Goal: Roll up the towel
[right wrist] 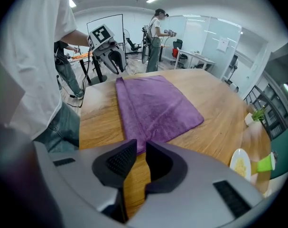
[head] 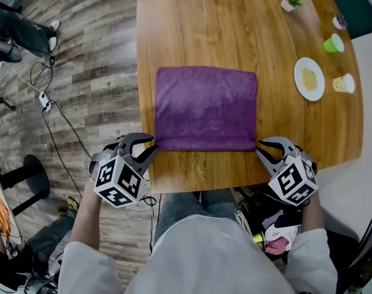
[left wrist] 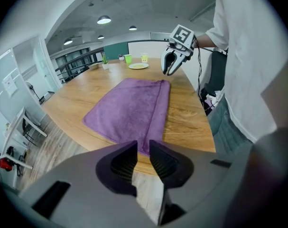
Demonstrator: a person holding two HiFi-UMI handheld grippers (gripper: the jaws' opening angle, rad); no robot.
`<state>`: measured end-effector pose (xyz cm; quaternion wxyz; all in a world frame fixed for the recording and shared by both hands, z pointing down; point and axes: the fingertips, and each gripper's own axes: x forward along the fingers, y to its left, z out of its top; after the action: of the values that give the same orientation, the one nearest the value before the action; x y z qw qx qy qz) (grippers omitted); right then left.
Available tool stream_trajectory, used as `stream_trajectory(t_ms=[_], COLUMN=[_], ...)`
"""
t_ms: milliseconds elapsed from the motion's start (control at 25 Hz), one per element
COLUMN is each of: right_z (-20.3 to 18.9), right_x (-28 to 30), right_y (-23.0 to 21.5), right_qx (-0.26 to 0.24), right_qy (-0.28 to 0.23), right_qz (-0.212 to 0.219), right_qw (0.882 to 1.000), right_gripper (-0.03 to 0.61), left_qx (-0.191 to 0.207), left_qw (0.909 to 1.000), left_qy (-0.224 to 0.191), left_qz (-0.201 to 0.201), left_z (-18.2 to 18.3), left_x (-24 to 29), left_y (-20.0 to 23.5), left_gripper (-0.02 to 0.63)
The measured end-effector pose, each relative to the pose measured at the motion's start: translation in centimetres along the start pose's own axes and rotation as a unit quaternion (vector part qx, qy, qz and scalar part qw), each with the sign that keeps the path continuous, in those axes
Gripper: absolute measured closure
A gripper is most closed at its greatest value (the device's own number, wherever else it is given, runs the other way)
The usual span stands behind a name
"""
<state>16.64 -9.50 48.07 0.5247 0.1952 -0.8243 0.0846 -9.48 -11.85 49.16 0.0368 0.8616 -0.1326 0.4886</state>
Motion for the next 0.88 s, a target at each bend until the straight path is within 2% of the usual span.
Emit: stream_trajectory(t_ms=[160, 360, 480, 880], right_z=[0.8, 0.2, -0.4, -0.6], right_x=[0.0, 1.9, 2.7, 3.4], right_y=[1.3, 2.9, 3.5, 3.4], right_qx=[-0.017, -0.046, -0.054, -0.080], right_qy=[-0.006, 0.015, 0.026, 0.038], right_qz=[0.010, 0.030, 0.037, 0.021], right_qw=[1.000, 0.998, 0.998, 0.996], right_gripper=[0.515, 0.516, 0.516, 0.514], left_qx=[0.006, 0.051, 0.072, 0.092], left_qw=[0.9999, 0.9979, 0.9958, 0.9941], left_qy=[-0.004, 0.023, 0.038, 0.049], left_qz=[0.011, -0.032, -0.042, -0.031], left_z=[0.3, 0.0, -0.5, -1.0], left_x=[-0.3, 0.4, 1.2, 2.6], left_y=[-0.3, -2.9, -3.9, -3.5], left_gripper=[0.528, 0.531, 0.534, 0.534])
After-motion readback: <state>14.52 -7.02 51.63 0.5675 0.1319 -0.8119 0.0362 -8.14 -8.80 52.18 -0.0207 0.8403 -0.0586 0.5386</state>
